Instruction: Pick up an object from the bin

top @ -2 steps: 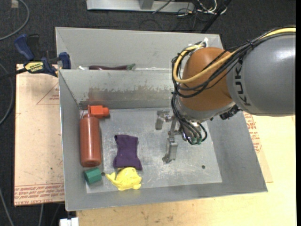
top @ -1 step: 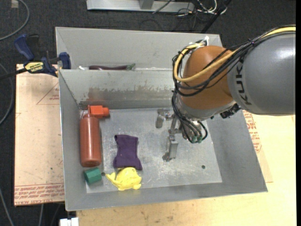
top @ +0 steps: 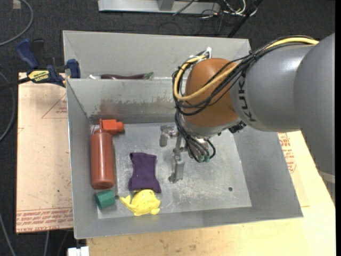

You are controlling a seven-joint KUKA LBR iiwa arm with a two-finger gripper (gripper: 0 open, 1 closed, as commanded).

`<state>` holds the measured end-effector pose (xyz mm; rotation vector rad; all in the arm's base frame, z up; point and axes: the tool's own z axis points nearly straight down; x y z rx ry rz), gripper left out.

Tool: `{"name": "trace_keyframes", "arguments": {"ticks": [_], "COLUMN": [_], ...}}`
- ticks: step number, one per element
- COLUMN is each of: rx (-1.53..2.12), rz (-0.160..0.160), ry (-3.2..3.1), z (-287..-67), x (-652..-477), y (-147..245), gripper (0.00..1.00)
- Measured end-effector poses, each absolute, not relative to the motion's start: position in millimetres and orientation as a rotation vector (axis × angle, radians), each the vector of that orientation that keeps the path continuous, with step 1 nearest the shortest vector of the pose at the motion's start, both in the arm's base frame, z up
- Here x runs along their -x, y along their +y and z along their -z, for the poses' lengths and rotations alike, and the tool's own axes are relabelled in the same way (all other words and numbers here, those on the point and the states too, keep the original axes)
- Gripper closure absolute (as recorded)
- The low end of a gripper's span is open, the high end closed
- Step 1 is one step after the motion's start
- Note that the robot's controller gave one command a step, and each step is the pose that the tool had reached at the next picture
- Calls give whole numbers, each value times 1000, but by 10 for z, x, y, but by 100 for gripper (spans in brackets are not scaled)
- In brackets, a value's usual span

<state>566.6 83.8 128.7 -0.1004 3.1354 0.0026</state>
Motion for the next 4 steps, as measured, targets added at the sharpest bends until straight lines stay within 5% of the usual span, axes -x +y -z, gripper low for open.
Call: {"name": "trace_keyframes", "arguments": {"ticks": [1, 2, 3, 4], "rx": [335, 867, 867, 867], "rz": [-4, -2, -4, -4], "ry": [3119, 3012, 3013, 3013], "z": [-854, -706, -702, -702], "x": [-6026, -5978, -5976, -5975], "y": [1063, 872, 873, 873], "gripper": [0, 100, 0, 0]}}
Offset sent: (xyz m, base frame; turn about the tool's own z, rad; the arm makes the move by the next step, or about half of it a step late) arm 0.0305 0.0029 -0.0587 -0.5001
